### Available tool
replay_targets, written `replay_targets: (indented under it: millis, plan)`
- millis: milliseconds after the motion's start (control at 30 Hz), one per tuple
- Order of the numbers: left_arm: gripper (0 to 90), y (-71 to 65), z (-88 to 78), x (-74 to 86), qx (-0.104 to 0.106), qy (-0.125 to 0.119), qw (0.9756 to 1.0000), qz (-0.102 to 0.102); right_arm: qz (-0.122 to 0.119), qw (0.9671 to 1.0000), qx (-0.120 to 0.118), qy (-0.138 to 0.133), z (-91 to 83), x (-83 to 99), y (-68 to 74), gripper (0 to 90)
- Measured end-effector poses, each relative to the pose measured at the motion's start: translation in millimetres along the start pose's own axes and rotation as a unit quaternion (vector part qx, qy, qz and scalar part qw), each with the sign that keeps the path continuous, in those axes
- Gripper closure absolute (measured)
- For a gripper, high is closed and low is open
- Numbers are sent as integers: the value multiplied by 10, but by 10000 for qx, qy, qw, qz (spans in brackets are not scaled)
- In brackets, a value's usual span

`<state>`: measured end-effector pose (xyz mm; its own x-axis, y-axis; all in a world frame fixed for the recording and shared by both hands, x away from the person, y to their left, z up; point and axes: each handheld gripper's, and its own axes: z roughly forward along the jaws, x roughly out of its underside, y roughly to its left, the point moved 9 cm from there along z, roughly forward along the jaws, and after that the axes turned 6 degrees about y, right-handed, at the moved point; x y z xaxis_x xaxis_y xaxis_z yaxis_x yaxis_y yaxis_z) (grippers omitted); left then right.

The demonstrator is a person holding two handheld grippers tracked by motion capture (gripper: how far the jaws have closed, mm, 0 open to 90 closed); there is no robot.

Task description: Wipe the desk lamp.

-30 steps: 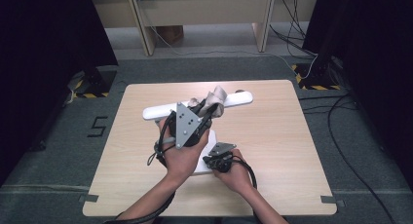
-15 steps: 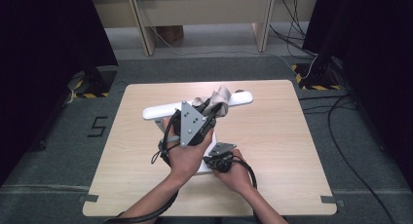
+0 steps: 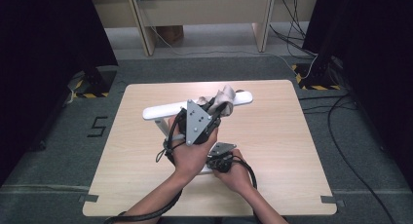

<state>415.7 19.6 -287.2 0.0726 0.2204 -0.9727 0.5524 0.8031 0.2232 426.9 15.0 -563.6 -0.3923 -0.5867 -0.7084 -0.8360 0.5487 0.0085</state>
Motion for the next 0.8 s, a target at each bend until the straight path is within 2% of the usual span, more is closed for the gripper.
replay_targets:
  millis: [133,167,200,433,800]
  plan:
    - [800,-9,15,-8,-37,13,10000,54,2,10000,-3,-1,0,0,1,900]
    - [800,-25,26,-10,10,4,10000,3,3,10000,-1,-1,0,0,0,900]
    - [800,-14,25,-11,-30,19,10000,59,1,10000,-2,0,0,0,0,900]
    - [800,-47,58,-22,14,34,10000,30,2,10000,-7,-2,2,-3,2,900]
    - [800,-82,119,-54,-56,137,9998,113,-3,10000,-15,5,5,-7,7,900]
